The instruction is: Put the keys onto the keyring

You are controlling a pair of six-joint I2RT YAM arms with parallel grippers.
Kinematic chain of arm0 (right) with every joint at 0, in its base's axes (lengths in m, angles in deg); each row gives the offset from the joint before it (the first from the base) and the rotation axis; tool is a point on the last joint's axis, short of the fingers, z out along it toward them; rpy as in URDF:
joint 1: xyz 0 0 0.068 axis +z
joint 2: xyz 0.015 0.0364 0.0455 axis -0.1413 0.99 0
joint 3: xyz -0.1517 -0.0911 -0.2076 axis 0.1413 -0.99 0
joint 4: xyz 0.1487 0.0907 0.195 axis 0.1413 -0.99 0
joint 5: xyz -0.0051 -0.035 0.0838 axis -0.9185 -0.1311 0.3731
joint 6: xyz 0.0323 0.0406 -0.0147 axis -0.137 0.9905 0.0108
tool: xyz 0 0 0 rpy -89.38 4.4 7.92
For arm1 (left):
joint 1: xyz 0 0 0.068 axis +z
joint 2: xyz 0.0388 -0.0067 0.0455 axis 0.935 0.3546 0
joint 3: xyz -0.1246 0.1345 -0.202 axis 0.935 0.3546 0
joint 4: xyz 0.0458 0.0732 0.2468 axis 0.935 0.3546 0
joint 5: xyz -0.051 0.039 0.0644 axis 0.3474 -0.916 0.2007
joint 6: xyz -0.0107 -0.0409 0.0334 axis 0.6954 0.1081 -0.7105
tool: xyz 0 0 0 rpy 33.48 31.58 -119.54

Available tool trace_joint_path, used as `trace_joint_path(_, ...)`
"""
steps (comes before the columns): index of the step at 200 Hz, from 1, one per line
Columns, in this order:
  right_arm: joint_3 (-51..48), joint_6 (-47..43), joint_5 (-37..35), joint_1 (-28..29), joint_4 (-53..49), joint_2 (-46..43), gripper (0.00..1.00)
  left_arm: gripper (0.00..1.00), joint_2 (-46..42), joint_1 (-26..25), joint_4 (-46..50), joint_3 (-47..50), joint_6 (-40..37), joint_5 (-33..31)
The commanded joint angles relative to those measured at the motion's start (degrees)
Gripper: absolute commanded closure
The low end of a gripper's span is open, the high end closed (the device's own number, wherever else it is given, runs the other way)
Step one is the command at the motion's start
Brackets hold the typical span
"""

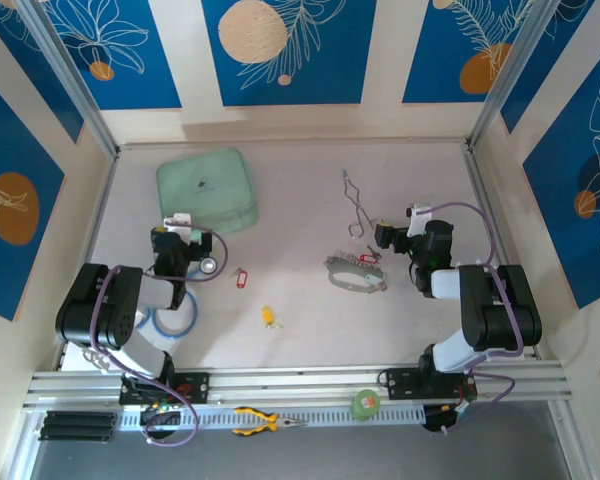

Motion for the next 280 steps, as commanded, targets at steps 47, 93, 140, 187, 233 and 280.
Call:
trace_joint_path(47, 1.30, 0.06, -0.57, 0.07, -0.34, 0.14, 0.01, 0.00, -1.04, 0.32, -0.59, -0.34, 0.72, 1.11)
trace_joint_path(93, 1.27, 0.06, -0.53, 0.08, -0.20, 0.14, 0.01, 0.00, -1.00, 0.32, -0.52, -0.29, 0.68, 1.11)
trace_joint_path(140, 1.03, -0.03, -0.63, 0.16, -0.01, 0.06, 0.01, 0.00, -1.00, 0.32, -0.40, -0.40, 0.70, 1.29)
trace_joint_path(187, 0.99, -0.10, -0.66, 0.12, -0.01, 0.06, 0.01, 0.00, -1.11, 0.38, -0.50, -0.30, 0.80, 1.29)
trace_joint_path(233, 1.08, 0.13, -0.25, -0.02, 0.01, 0.09, 0.01, 0.00, -1.09, 0.40, -0.30, -0.36, 0.98, 1.29)
trace_joint_path(280, 3.07, -1.05, -0.66, 0.79, -11.19, -9.39, 0.07, 0.03, -6.36, 0.31, -1.32, 2.43, 0.82, 0.56)
